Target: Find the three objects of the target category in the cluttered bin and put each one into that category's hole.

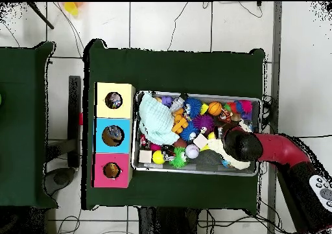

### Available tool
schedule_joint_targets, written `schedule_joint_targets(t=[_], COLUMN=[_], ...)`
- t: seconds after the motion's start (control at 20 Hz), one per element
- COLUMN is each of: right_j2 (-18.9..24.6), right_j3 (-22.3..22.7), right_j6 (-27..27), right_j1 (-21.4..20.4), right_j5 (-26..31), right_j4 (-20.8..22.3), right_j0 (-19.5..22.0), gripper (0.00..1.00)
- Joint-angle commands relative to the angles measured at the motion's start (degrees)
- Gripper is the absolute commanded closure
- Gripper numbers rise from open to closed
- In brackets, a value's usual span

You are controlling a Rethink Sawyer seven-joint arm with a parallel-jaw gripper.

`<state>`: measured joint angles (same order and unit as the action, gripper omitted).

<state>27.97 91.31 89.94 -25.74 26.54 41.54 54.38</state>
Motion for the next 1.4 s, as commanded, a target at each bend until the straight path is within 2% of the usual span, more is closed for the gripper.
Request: schedule_joint_targets(t=[0.05, 0.4, 0.5, 0.75, 1.0, 1.4], right_j2=[6.15, 7.8, 8.27, 8.13, 8.83, 9.73], right_j3=[-2.79, -4.04, -4.39, -6.49, -8.43, -9.14], right_j6=[-14.6, -16.45, -16.12, -12.9, -12.69, -12.54], right_j1=[-1.72, -3.24, -2.16, 4.27, 5.03, 6.06], right_j5=[12.01, 15.02, 14.91, 8.54, 4.52, 4.77], right_j4=[-3.11, -3.23, -2.68, 0.78, 3.51, 4.05], right_j0=[2.44, 3.83, 4.06, 3.25, 2.72, 3.63], gripper=[0.0, 0.0, 0.0, 0.0, 0.0, 0.0])
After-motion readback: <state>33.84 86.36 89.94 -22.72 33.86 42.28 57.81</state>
